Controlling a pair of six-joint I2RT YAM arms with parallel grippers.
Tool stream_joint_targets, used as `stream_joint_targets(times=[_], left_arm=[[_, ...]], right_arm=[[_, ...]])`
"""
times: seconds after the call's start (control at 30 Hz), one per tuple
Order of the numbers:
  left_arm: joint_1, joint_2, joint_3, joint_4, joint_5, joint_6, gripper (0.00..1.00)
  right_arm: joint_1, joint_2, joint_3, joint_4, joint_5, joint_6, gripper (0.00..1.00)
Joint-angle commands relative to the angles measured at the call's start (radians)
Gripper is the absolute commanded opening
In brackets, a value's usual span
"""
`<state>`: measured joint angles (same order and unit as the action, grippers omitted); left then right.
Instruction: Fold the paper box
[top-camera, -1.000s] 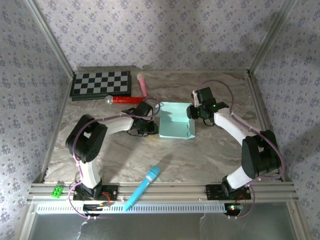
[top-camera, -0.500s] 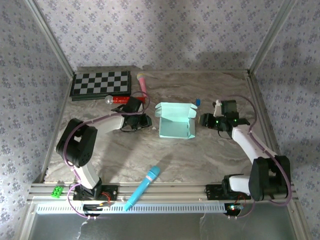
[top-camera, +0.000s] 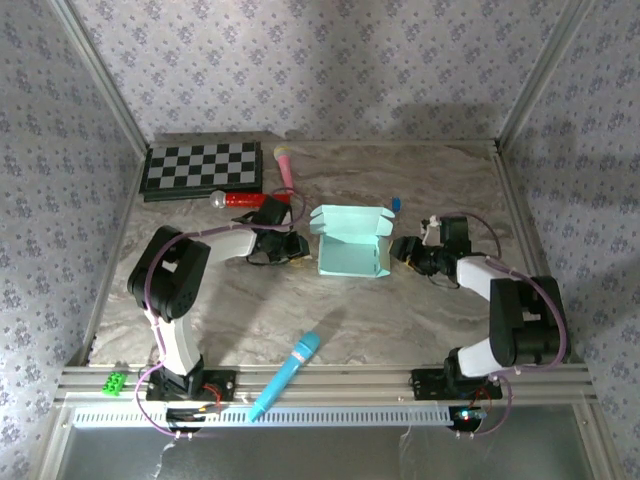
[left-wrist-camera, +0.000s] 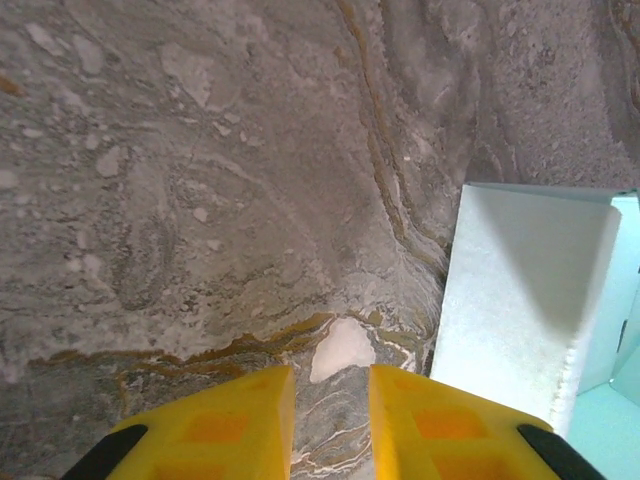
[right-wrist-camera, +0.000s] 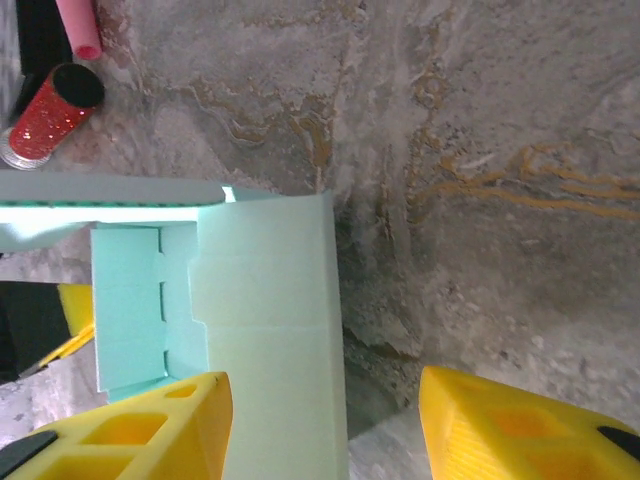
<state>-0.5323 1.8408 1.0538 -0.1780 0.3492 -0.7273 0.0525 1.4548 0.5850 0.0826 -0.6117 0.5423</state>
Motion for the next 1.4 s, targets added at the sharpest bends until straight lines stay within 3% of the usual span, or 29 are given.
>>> stream_joint_targets(times=[0.0,0.43,0.73,1.07,1.37], left_arm=[[-0.012,0.014,0.031,0.021,0.035,-0.008,0.25],[-0.024,0.028,0.033,0.049,0.058,-0.022,0.21],[-0.034,0.031,0.036,0.054,0.063,-0.026,0.2],[-0.053,0.036,0.04,0.055,0.066,-0.028,0.19],[-0.075,0.024,0.022,0.07,0.056,-0.047,0.19]], right_arm=[[0.001,0.036,-0.011,0.082,-0.057,0.035,0.53],[0.04,0.128,0.003,0.183,-0.106,0.065,0.51],[0.076,0.149,0.031,0.175,-0.093,0.056,0.43],[0.148,0.179,0.101,0.053,0.023,0.004,0.4],[0.24,0.198,0.214,-0.202,0.28,-0.126,0.35]])
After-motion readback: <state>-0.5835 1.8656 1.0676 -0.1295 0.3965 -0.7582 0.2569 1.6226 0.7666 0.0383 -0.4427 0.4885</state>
